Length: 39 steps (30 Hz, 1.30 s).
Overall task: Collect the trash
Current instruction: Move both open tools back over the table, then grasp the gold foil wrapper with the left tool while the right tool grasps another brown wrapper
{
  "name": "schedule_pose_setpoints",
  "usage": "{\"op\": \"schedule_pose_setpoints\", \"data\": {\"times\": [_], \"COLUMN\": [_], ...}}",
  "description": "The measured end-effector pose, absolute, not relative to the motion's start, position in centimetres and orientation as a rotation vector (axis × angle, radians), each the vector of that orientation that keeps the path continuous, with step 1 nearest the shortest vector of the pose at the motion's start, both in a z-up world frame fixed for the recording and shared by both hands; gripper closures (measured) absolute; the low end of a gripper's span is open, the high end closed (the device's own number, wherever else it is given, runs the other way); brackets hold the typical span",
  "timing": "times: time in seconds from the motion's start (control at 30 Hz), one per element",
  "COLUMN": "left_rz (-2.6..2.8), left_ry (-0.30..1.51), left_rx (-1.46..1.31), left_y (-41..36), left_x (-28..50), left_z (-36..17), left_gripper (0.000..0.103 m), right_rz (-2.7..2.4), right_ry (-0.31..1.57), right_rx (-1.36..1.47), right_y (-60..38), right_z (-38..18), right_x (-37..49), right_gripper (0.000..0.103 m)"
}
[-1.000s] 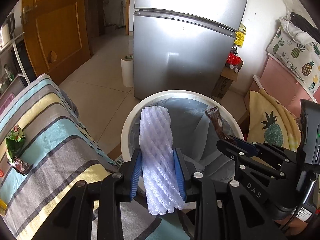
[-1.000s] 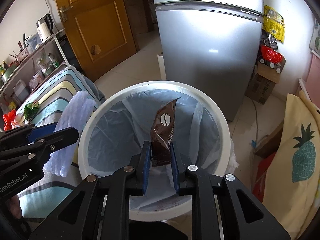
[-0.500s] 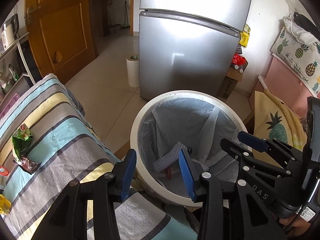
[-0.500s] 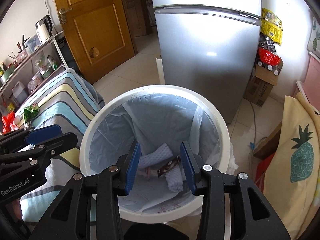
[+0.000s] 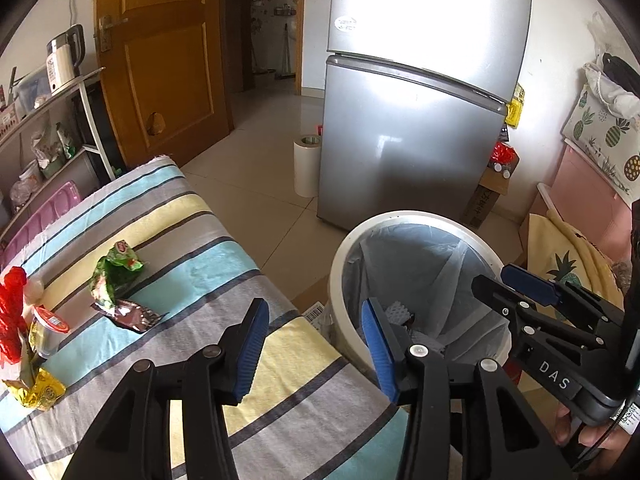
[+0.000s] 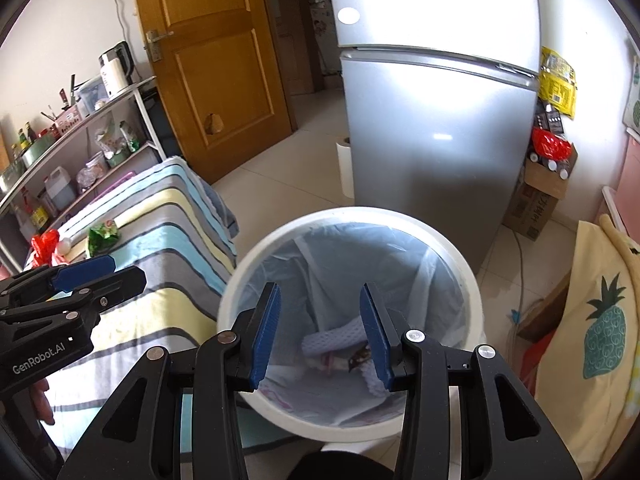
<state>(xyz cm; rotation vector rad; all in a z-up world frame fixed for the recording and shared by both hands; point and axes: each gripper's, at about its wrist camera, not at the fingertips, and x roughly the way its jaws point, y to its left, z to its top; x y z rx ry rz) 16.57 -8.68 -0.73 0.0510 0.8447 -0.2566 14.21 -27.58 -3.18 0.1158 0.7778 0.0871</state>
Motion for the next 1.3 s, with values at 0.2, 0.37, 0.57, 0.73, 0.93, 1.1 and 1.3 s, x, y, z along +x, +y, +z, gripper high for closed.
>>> {"op": "schedule_pose_setpoints", "data": {"times": [0.2, 0.37, 0.57, 0.73, 0.93, 1.1, 1.3], "left_rz": [-0.114, -0.062, 0.0, 0.042, 0.124, 0.184, 0.247], "left_ry": [0.779, 0.819, 0.826, 0.82, 0.811, 0.799, 0.799], "left_rx": [0.073, -0.003, -0.026, -0.026, -0.024, -0.075, -0.172], "left_y": [-4.8, -0.1, 4.5, 7.7, 11.4, 15.0, 19.6], "left_x": [15.2, 14.9, 13.8, 12.4, 11.1, 10.1, 8.9], "left_z": [0.4, 0.2, 0.3, 0.5, 0.5, 0.8, 0.4], "left_gripper": [0.045, 0.035, 0.032, 0.032, 0.032, 0.036, 0.038], "right_rz": [0.154, 0.206, 0.275, 0.333, 0.421, 0.474, 0.524], "right_ry": [0.746, 0.724, 0.713, 0.699, 0.722, 0.747, 0.788], "right_rx": [0.096, 0.089, 0.037, -0.028, -0.09, -0.117, -0.191], "right_y": [-24.8, -22.3, -18.3, -14.8, -10.7, -7.5, -3.7], "right_z": [-2.2, -1.6, -1.4, -1.4, -1.7, -2.3, -3.5], "right_x": [14.1, 14.2, 14.5, 14.6, 15.1, 16.0, 17.3], "right_gripper": [0.059, 0.053, 0.053, 0.053, 0.053, 0.053, 0.053]}}
